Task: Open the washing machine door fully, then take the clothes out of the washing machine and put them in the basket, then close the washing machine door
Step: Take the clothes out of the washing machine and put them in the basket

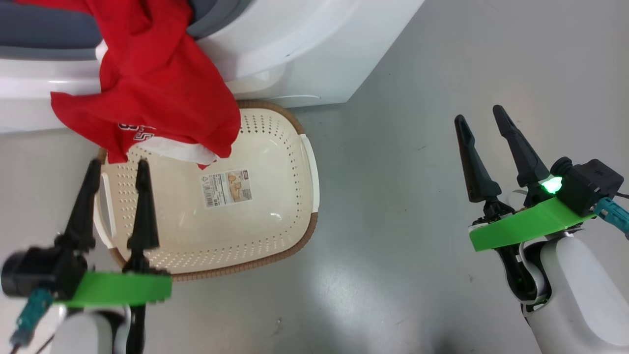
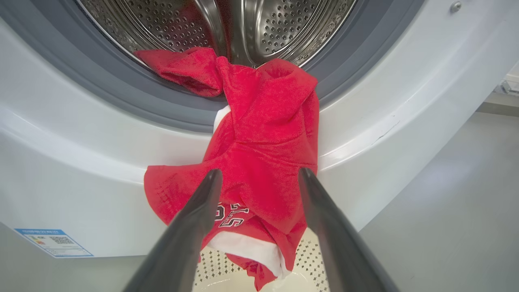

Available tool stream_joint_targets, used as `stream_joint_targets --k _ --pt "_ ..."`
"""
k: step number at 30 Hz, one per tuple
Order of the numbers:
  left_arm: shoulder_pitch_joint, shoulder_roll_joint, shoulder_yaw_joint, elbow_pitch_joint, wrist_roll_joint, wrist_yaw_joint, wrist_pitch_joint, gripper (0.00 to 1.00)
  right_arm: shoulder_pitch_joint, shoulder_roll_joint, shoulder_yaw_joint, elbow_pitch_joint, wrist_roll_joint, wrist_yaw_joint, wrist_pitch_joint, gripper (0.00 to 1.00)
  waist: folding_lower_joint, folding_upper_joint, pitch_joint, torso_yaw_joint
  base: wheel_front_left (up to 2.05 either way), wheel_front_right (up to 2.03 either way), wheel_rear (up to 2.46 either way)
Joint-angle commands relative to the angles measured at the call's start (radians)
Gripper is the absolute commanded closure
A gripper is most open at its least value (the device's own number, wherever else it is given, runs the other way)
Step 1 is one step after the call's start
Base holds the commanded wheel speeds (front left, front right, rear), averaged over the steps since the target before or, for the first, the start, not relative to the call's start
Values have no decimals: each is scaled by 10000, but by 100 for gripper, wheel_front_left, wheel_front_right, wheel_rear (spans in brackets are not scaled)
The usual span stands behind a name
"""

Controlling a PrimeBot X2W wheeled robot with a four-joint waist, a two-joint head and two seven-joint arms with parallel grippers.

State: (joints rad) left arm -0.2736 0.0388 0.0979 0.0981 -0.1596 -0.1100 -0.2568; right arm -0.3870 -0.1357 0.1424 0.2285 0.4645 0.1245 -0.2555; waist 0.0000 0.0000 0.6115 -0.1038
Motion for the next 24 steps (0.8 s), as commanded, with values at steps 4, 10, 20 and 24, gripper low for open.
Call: stream_joint_targets --k 4,10,20,24 --pt "-842 115 177 221 143 -62 -49 0 263 12 263 -218 -138 62 -63 0 0 0 117 0 0 0 0" --pt "-2127 228 124 1365 137 -134 -49 0 184 52 402 -205 -107 62 -63 0 0 0 193 -68 0 0 0" --pt "-4082 680 -201 3959 66 -193 -49 0 123 121 569 -172 -39 62 -63 0 0 0 201 -264 0 0 0" --pt "-4636 853 -273 4718 -35 -200 -49 0 118 136 587 -148 -12 62 -63 0 0 0 186 -354 0 0 0"
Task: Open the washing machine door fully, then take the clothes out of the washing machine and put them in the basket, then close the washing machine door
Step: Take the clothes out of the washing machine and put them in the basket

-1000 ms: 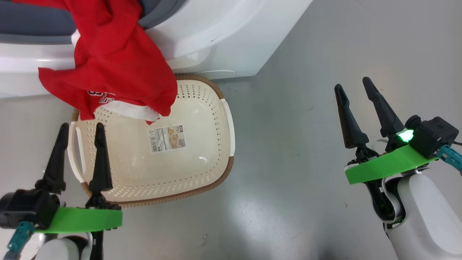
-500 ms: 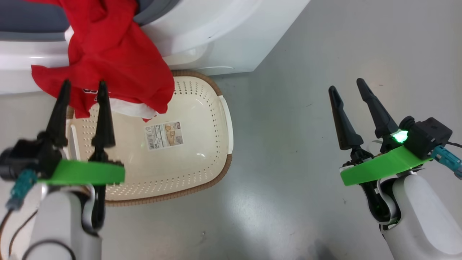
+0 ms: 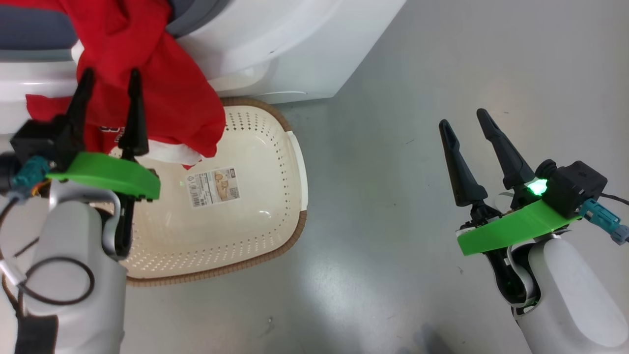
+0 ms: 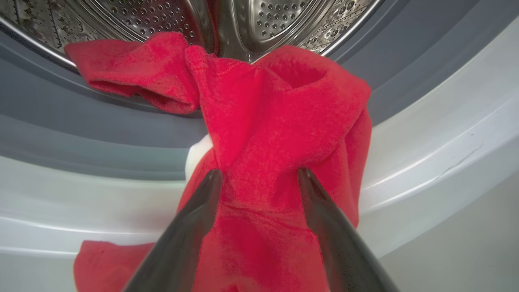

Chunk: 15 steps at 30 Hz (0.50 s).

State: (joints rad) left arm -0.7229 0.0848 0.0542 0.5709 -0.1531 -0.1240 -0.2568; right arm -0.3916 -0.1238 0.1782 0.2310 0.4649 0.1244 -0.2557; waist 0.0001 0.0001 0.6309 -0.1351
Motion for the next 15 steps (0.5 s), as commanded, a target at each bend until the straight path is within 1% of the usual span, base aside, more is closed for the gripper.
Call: stream_joint_targets --k 1,5,12,13,14,15 --pt "-248 435 151 137 -121 -61 -49 0 163 25 231 -170 -13 63 -61 0 -1 -1 -12 -63 0 0 0" --pt "-541 558 -39 605 -217 -64 -49 0 173 52 221 -174 -11 63 -61 0 -1 -1 -12 -110 0 0 0" --pt "-1185 861 -784 1352 -819 -65 -49 0 162 94 218 -190 -20 63 -61 0 -1 -1 8 -158 0 0 0" --pt "-1233 916 -862 1427 -886 -65 -49 2 165 102 224 -189 -22 63 -61 0 -1 -1 -5 -172 0 0 0" --pt "-1279 960 -930 1490 -951 -66 -49 18 164 104 225 -187 -19 63 -61 0 -1 -1 -15 -184 0 0 0" --pt "-1316 996 -992 1541 -1013 -66 -49 48 163 101 223 -184 -14 63 -61 0 -1 -1 -21 -192 0 0 0"
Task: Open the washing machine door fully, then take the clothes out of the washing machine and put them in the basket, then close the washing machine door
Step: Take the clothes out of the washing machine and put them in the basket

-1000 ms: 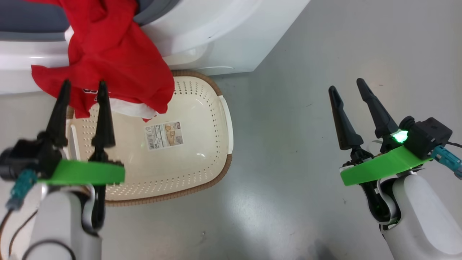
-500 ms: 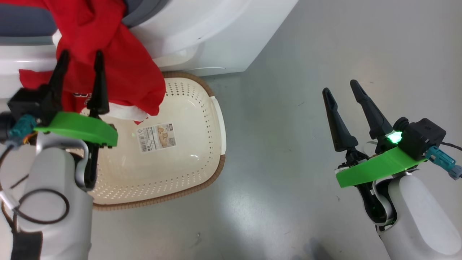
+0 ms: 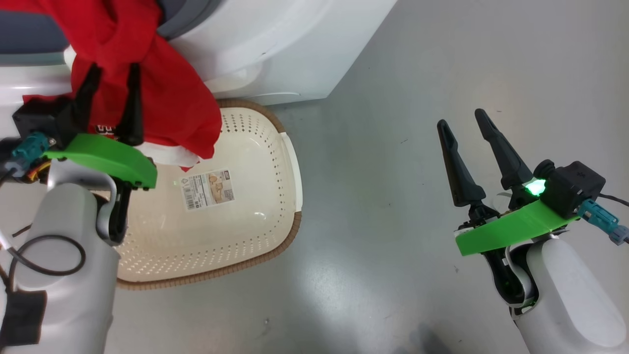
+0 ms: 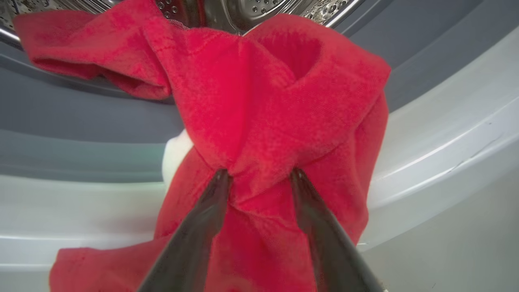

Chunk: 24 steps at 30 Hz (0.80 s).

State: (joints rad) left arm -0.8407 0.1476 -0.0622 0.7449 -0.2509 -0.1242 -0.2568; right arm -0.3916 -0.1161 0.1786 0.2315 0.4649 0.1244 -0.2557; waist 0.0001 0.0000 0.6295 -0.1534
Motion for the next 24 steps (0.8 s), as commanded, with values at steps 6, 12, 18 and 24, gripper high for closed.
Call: stream_joint_targets --k 6,12,18,24 --pt "-323 549 -29 -29 -296 -64 -49 100 153 13 179 -202 -9 63 -61 0 -1 0 -4 -36 0 0 0" --pt "-14 562 -107 -237 -336 -64 -49 100 160 36 136 -220 -19 63 -61 0 -1 0 22 -7 0 0 0" --pt "700 428 -238 -469 -303 -65 -49 100 146 70 121 -242 -19 63 -61 0 -1 0 40 21 0 0 0" --pt "1600 72 -197 -558 -389 -65 -49 100 131 84 66 -268 -15 63 -61 0 -1 0 102 89 0 0 0"
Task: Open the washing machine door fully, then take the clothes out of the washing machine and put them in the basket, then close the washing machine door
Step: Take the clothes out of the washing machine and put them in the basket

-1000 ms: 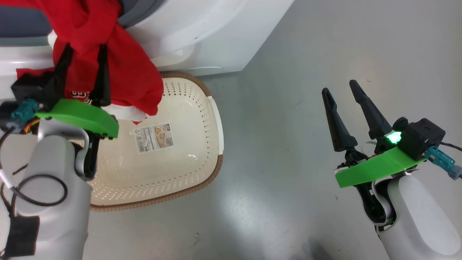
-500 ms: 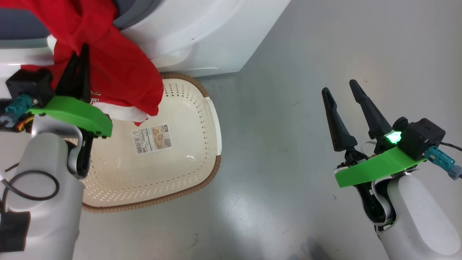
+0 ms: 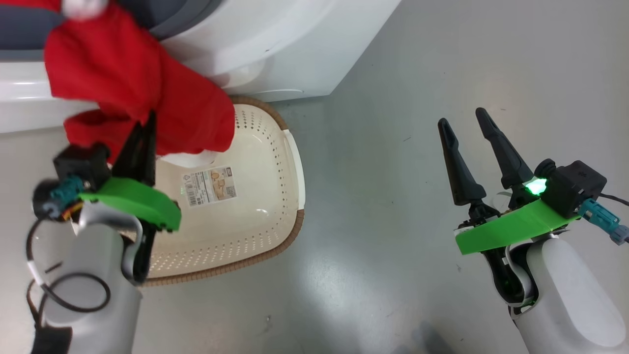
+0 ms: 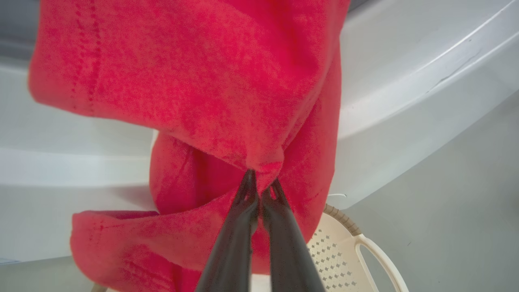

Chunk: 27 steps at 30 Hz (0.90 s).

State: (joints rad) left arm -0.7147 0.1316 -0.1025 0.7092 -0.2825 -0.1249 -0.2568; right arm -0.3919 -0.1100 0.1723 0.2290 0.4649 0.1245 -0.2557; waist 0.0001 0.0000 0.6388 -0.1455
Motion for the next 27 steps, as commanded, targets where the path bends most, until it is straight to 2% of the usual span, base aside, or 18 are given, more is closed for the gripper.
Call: stream_joint_targets --k 1,11,23,24,25,26,27 --pt "457 201 195 -157 -52 -57 -49 100 131 23 122 -249 -18 62 -61 0 -1 0 19 18 0 0 0" --pt "911 -118 -60 724 10 -57 -49 100 27 24 118 -289 -40 62 -61 0 -1 0 219 3 0 0 0" --pt "24 -158 -385 2893 -260 -57 -49 100 -168 18 159 -343 -37 62 -61 0 -1 0 700 -180 0 0 0" --pt "-56 -144 -396 2997 -272 -57 -49 98 -179 20 159 -343 -36 62 -61 0 -1 0 725 -193 0 0 0" --pt "-118 -129 -403 3070 -278 -57 -49 72 -187 22 160 -344 -36 62 -61 0 -1 0 746 -205 0 0 0" --pt "-166 -111 -408 3144 -275 -57 -49 59 -194 25 162 -345 -36 62 -61 0 -1 0 763 -216 0 0 0" --pt "-205 -94 -413 3215 -275 -57 -49 51 -200 28 164 -345 -37 62 -61 0 -1 0 775 -225 0 0 0"
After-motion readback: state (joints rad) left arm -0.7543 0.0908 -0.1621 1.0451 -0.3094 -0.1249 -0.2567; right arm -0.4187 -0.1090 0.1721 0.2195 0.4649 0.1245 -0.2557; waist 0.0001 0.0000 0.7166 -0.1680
